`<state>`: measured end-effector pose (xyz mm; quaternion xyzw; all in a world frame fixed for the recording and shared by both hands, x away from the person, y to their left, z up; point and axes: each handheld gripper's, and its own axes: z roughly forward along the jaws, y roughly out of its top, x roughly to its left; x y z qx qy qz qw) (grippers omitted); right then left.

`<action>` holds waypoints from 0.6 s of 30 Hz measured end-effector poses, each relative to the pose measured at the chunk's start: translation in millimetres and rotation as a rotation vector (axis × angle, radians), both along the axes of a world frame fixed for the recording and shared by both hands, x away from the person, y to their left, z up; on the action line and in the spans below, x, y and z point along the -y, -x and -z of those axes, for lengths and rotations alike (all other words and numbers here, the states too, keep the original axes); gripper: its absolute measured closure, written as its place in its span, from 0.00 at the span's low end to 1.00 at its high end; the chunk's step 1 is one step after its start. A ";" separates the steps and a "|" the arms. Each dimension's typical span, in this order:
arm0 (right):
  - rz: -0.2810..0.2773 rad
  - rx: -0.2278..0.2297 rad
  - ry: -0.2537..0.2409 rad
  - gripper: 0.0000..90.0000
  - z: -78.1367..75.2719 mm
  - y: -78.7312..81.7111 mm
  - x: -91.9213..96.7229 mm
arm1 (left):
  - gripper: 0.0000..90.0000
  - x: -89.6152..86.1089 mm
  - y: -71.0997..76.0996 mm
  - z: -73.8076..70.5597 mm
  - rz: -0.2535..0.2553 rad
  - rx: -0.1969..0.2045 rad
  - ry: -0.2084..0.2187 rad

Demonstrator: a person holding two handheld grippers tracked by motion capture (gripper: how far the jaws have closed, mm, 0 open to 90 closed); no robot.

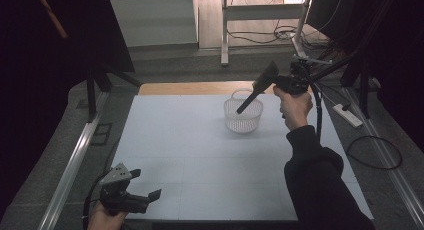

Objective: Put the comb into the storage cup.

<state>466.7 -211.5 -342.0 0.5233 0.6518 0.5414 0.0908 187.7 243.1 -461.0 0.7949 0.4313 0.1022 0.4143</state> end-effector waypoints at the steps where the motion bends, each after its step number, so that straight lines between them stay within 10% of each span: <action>1: -0.002 0.002 0.003 0.93 1.4 -0.7 -1.3 | 0.00 0.1 0.0 0.0 0.000 0.000 0.000; 18: -0.002 -0.022 0.006 0.93 33.2 -7.4 -10.2 | 0.00 0.3 -0.2 0.1 -0.006 -0.004 -0.004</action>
